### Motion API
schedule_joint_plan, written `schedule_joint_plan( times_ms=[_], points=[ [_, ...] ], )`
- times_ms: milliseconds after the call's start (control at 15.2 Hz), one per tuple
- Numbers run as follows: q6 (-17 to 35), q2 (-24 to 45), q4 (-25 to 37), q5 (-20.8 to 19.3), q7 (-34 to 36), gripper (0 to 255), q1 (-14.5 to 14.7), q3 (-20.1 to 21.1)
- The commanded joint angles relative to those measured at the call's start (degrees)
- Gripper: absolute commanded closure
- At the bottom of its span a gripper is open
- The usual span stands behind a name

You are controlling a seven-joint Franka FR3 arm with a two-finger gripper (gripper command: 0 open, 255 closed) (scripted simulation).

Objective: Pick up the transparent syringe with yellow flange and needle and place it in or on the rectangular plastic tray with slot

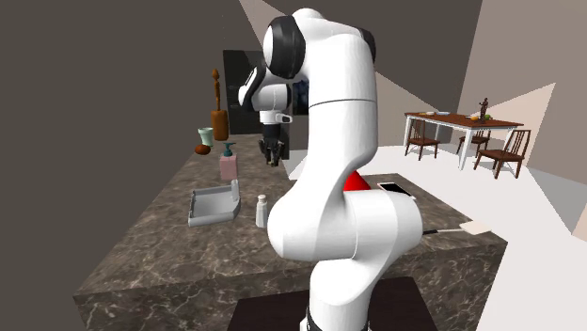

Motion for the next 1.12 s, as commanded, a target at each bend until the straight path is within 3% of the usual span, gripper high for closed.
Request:
schedule_joint_plan(
  times_ms=[0,198,1056],
  points=[
    [-1.38,-0.38,0.99,0.09,0.03,255,0.04,0.06],
    [-3.01,-0.9,2.11,0.22,-0.04,255,0.03,0.11],
    [-0.19,-9.32,-8.92,1.72,14.77,255,8.6,6.63]
  ],
)
